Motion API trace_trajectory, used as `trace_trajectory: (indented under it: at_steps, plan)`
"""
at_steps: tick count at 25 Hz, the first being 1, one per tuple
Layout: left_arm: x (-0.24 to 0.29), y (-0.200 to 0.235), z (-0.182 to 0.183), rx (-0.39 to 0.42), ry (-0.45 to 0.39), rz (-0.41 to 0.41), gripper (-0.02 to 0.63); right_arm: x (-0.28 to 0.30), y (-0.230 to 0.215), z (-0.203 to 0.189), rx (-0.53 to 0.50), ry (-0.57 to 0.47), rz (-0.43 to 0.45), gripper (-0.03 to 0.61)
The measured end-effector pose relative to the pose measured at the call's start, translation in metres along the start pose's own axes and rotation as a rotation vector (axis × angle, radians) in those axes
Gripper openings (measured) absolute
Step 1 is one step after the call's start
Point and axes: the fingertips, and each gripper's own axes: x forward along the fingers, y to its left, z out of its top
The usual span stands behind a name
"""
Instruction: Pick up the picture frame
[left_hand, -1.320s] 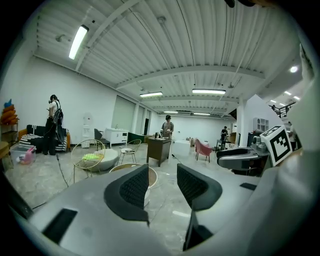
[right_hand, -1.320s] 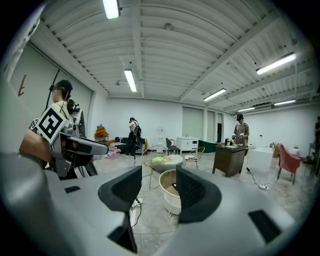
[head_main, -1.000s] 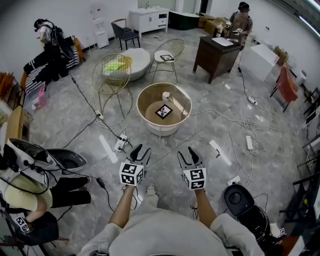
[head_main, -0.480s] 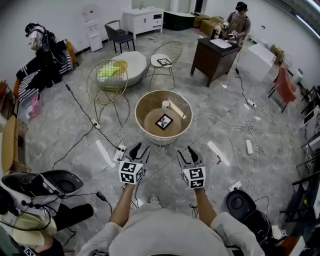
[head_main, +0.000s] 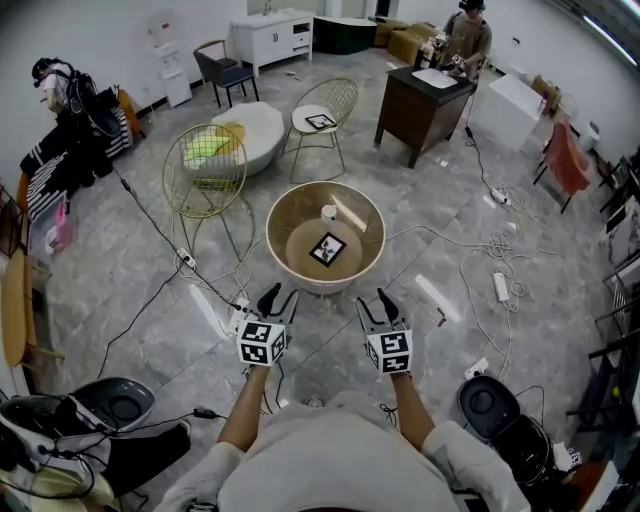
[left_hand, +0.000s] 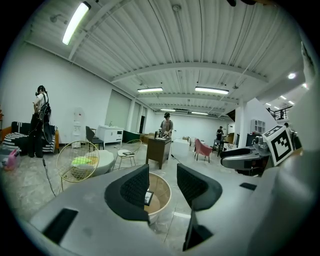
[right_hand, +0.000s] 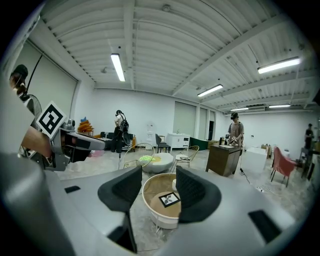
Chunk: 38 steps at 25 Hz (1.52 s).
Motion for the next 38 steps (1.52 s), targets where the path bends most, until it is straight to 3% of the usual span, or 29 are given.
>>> trace_trajectory:
  at_steps: [19,38]
  plan:
    - [0.045,0.021,-0.004,0.000,0.039,-0.019,0.174,0.043,-0.016,-0.011,0.017,0.035,-0.013,0.206]
    - [0.169,0.077,0.018,-0.003,0.098,-0.005,0.173,0.169,-0.081,0.001,0.030,0.073,0.036,0.202]
